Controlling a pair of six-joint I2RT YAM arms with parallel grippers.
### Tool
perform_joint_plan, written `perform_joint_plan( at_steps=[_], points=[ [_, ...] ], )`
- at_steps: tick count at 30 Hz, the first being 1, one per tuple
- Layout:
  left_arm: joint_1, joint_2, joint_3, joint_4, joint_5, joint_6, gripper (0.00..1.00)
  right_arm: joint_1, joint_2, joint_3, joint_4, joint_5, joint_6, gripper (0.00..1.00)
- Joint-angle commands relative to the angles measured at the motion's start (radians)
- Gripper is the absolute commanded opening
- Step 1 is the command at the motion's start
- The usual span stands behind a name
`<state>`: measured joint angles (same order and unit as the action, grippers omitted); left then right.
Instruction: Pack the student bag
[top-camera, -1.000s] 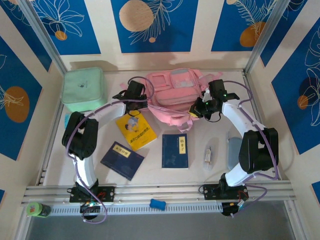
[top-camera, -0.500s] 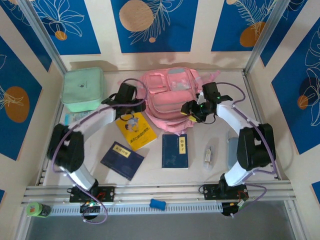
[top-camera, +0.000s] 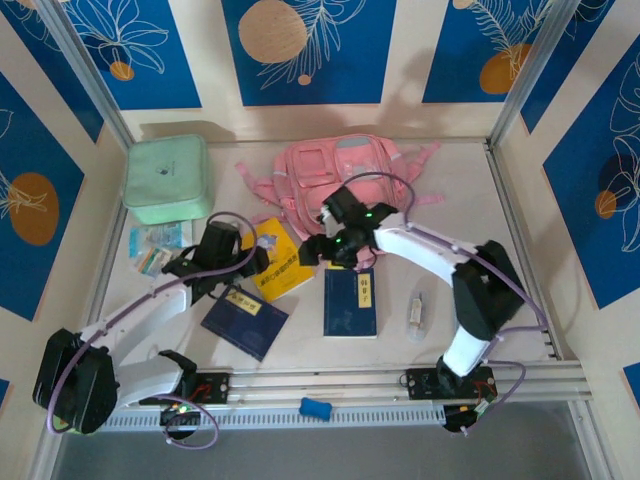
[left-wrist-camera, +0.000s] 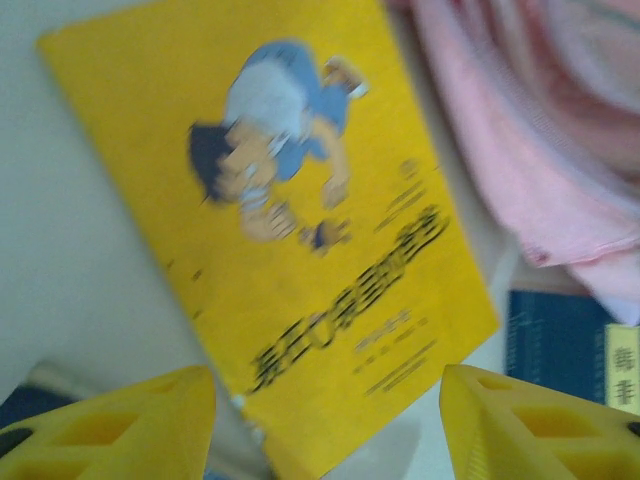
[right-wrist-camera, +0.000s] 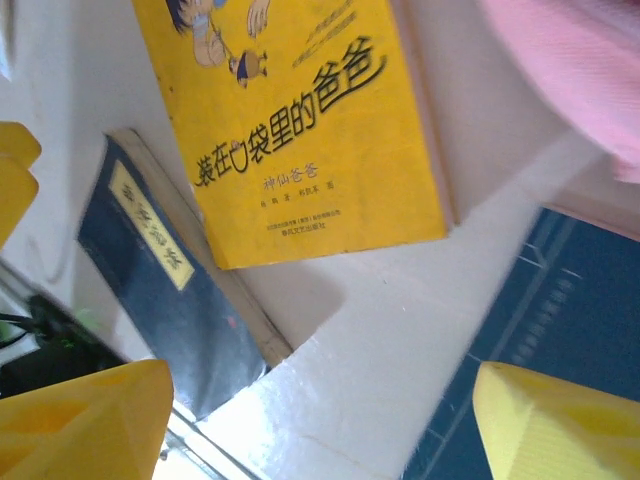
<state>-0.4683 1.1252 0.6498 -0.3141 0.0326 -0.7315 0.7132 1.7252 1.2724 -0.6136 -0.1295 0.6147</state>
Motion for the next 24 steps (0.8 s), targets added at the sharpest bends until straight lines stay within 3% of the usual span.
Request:
perform_joint_plan(
  at_steps=[1, 12, 24],
  points=[
    [0.011, -0.029, -0.063, 0.066, -0.022, -0.073, 0.61, 0.029, 0.071, 0.051, 0.019, 0.062, 0.024, 0.81],
    [0.082, 0.181, -0.035, 0.147, -0.040, -0.085, 0.61, 0.034, 0.282, 0.222, 0.003, 0.153, 0.023, 0.89],
    [0.151, 0.378, 0.011, 0.327, 0.060, -0.078, 0.54, 0.028, 0.383, 0.295, 0.007, 0.142, 0.011, 0.96]
  ],
)
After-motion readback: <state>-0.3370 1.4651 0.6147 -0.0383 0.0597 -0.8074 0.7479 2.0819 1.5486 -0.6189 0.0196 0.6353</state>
